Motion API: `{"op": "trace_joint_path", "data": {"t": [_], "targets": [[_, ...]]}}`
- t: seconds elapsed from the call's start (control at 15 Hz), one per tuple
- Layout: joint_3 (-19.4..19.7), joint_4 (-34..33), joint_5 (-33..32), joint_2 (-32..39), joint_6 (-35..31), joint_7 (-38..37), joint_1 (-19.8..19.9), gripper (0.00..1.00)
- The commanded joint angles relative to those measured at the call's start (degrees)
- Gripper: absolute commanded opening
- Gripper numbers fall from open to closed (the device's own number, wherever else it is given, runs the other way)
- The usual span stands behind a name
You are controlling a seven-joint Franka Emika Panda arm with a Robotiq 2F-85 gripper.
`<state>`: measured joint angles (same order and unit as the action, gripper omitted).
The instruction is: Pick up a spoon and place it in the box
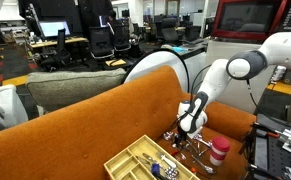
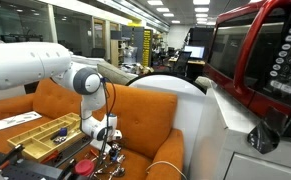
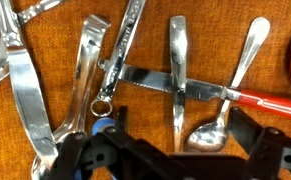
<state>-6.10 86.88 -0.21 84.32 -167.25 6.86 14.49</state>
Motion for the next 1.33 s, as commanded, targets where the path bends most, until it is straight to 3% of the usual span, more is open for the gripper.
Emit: {"op": "trace_joint_path", "data": {"t": [0.0, 0.4, 0.67, 0.8, 0.87, 0.93, 1.07, 1.27], "targets": [[-0.6, 0.3, 1.3, 0.0, -0.8, 0.3, 0.5, 0.72], [-0.4, 0.3, 1.4, 0.0, -0.3, 0.2, 0.5, 0.30], [-0.6, 0.8, 1.3, 0.0, 0.0, 0.4, 0.5, 0.24], [-0.9, 0.9, 1.2, 0.1, -0.4, 0.7, 0.8, 0.31], [-1.3, 0.9, 1.2, 0.1, -0.6, 1.1, 1.2, 0.27], [-1.8, 0.9, 1.2, 0.1, -1.1, 1.5, 1.7, 0.13], [-2.2, 1.2, 1.1, 0.1, -3.0, 1.9, 2.0, 0.02], [-3.4, 1.6, 0.8, 0.1, -5.2, 2.6, 3.2, 0.03]]}}
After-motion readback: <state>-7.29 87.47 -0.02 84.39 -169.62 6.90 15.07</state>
